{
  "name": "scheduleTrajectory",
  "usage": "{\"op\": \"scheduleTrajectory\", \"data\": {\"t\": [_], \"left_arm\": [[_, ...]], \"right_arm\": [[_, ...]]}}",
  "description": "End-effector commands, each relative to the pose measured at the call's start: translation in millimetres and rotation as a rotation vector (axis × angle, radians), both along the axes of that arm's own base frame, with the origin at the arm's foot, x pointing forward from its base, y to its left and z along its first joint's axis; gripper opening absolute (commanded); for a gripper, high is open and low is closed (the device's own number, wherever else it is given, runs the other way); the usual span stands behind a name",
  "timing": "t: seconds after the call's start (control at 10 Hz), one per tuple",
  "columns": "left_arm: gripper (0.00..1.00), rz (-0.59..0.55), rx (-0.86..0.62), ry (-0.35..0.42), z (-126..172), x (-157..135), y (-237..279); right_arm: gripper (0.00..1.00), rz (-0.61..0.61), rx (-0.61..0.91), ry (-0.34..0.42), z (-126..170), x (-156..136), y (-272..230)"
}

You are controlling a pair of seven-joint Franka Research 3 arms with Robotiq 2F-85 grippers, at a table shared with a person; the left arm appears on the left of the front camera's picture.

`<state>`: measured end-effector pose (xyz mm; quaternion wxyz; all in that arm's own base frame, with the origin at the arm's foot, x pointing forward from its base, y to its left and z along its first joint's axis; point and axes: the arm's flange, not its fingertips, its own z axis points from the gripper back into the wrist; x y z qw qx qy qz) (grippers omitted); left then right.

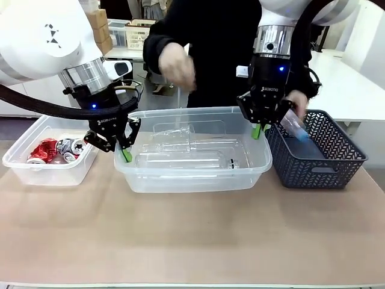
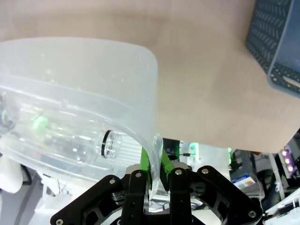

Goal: Sort the waste into each basket.
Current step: Offer the picked Organizing box to the human.

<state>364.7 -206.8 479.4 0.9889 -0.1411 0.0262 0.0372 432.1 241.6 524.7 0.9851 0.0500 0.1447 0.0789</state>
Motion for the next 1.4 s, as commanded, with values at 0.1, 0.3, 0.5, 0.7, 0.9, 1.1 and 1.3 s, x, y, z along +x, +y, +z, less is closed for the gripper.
{"op": "scheduleTrajectory", "data": {"t": [0.1, 0.3, 0.5, 0.7, 0.9, 1.1, 1.3], "left_arm": [[0.0, 0.022, -0.004, -0.011, 0.1, 1.4, 7.4], [0.0, 0.022, -0.004, -0.011, 0.1, 1.4, 7.4], [0.0, 0.022, -0.004, -0.011, 0.1, 1.4, 7.4], [0.0, 0.022, -0.004, -0.011, 0.1, 1.4, 7.4], [0.0, 0.022, -0.004, -0.011, 0.1, 1.4, 7.4], [0.0, 0.022, -0.004, -0.011, 0.1, 1.4, 7.4], [0.0, 0.022, -0.004, -0.011, 0.1, 1.4, 7.4]], "right_arm": [[0.0, -0.012, 0.004, 0.012, 0.2, -7.0, -4.8], [0.0, -0.012, 0.004, 0.012, 0.2, -7.0, -4.8], [0.0, -0.012, 0.004, 0.012, 0.2, -7.0, -4.8], [0.0, -0.012, 0.004, 0.012, 0.2, -7.0, -4.8], [0.0, -0.012, 0.004, 0.012, 0.2, -7.0, -4.8], [0.0, -0.012, 0.004, 0.012, 0.2, -7.0, -4.8], [0.0, -0.012, 0.004, 0.012, 0.2, -7.0, -4.8]]}}
